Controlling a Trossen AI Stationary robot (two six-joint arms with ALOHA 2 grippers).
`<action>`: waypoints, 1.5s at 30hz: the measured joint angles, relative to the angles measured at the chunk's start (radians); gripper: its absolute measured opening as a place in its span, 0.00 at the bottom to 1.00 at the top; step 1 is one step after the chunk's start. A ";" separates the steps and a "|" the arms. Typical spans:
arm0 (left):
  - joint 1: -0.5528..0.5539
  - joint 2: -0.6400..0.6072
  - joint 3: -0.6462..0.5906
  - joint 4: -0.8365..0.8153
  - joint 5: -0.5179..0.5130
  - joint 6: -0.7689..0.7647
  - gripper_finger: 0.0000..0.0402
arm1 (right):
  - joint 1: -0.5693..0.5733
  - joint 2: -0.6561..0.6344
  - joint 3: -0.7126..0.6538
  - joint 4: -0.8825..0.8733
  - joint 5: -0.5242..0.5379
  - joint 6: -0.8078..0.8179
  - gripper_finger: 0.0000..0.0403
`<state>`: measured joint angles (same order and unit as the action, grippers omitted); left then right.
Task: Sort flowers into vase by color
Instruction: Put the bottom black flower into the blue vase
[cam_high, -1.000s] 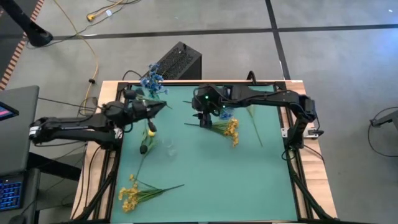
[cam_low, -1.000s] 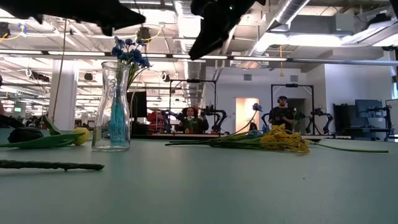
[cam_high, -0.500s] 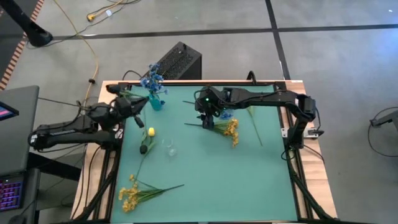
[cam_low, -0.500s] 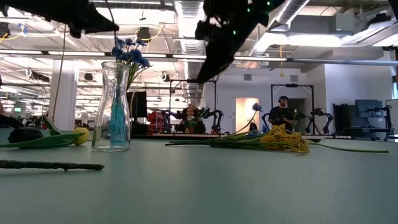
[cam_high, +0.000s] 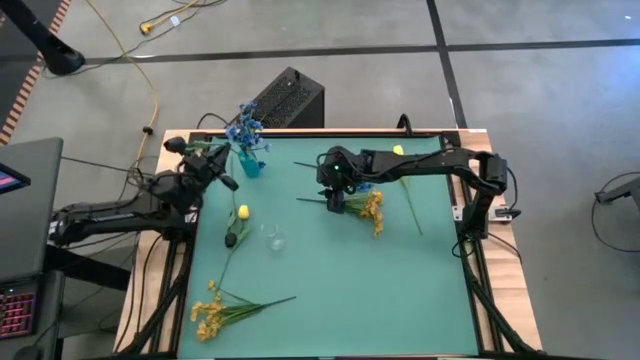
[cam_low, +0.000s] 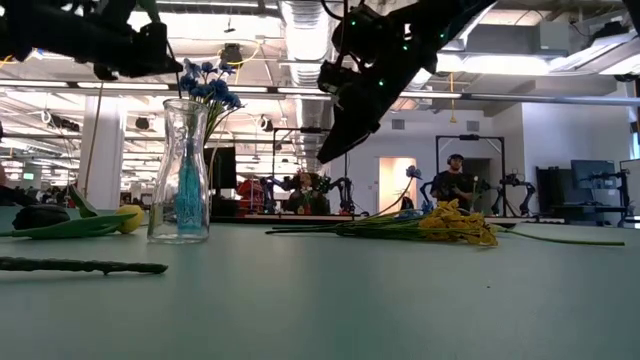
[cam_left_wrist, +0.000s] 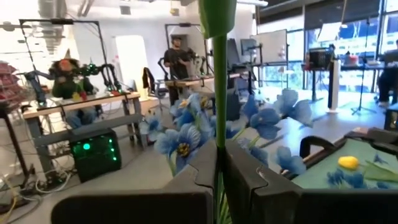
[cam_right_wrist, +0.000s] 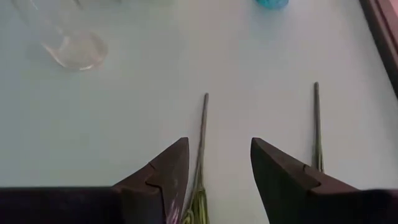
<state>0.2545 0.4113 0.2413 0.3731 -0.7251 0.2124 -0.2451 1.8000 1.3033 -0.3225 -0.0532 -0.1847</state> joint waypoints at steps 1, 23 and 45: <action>0.009 0.000 -0.010 0.016 0.010 -0.006 0.00 | 0.000 0.000 0.000 0.002 0.000 -0.004 0.49; 0.176 0.112 -0.030 0.091 0.149 -0.105 0.00 | 0.000 0.000 0.000 0.010 0.000 -0.016 0.49; 0.241 0.316 -0.030 0.084 0.145 -0.249 0.00 | 0.000 0.000 0.001 0.010 0.000 -0.033 0.49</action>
<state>0.4954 0.7271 0.2111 0.4567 -0.5806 -0.0362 -0.2451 1.8000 1.3041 -0.3130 -0.0532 -0.2176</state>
